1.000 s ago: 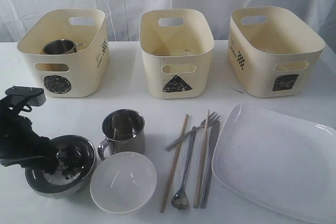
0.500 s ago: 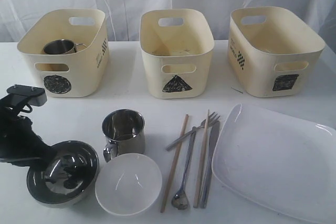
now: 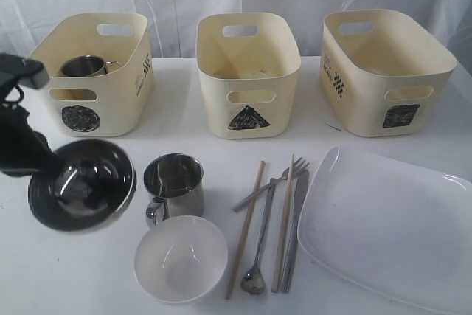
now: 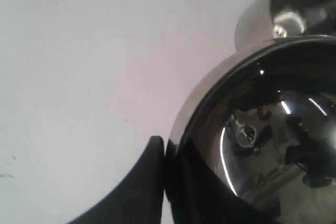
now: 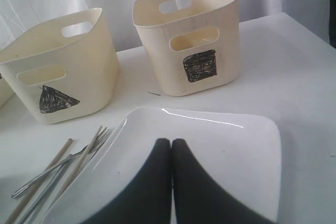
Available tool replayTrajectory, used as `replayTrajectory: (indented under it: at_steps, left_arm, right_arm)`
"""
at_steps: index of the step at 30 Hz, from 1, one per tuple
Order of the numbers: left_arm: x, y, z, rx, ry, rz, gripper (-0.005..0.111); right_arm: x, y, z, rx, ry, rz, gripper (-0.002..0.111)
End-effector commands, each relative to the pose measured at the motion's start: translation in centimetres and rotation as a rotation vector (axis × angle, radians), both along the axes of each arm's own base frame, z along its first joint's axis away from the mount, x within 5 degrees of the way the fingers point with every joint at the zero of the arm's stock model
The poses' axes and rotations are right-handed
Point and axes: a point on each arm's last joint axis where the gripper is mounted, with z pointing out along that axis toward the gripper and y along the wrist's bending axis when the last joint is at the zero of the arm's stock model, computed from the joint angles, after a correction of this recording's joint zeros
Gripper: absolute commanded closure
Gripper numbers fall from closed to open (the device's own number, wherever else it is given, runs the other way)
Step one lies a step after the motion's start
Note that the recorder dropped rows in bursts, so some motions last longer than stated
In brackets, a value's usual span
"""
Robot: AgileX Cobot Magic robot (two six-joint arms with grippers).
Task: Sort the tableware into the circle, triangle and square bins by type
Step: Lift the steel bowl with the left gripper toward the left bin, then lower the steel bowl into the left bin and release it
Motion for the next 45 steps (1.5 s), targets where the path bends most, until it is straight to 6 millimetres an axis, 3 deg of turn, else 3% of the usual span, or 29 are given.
replayTrajectory:
  at_steps: [1,4,13,28,35,45]
  left_arm:
    - [0.1,-0.2,4.6,-0.055,-0.13,0.023,0.107]
    - [0.3,-0.3,7.0,-0.071,-0.207,0.023,0.107]
    - [1.7,-0.3,11.0,-0.082,-0.378,0.037,0.107]
    - [8.0,-0.4,12.4,-0.016,-0.406,0.075,0.107]
    - [13.2,2.3,11.5,0.011,-0.407,0.22,0.107]
    - [21.2,4.3,6.5,-0.031,-0.373,0.362,0.107]
  right_arm:
    - [0.0,0.0,-0.1,0.017,-0.008,-0.002,0.108]
    - [0.0,0.0,-0.1,0.017,-0.008,-0.002,0.108]
    - [0.0,0.0,-0.1,0.017,-0.008,-0.002,0.108]
    - [0.0,0.0,-0.1,0.017,-0.008,-0.002,0.108]
    - [0.0,0.0,-0.1,0.017,-0.008,-0.002,0.108]
    - [0.0,0.0,-0.1,0.017,-0.008,-0.002,0.108]
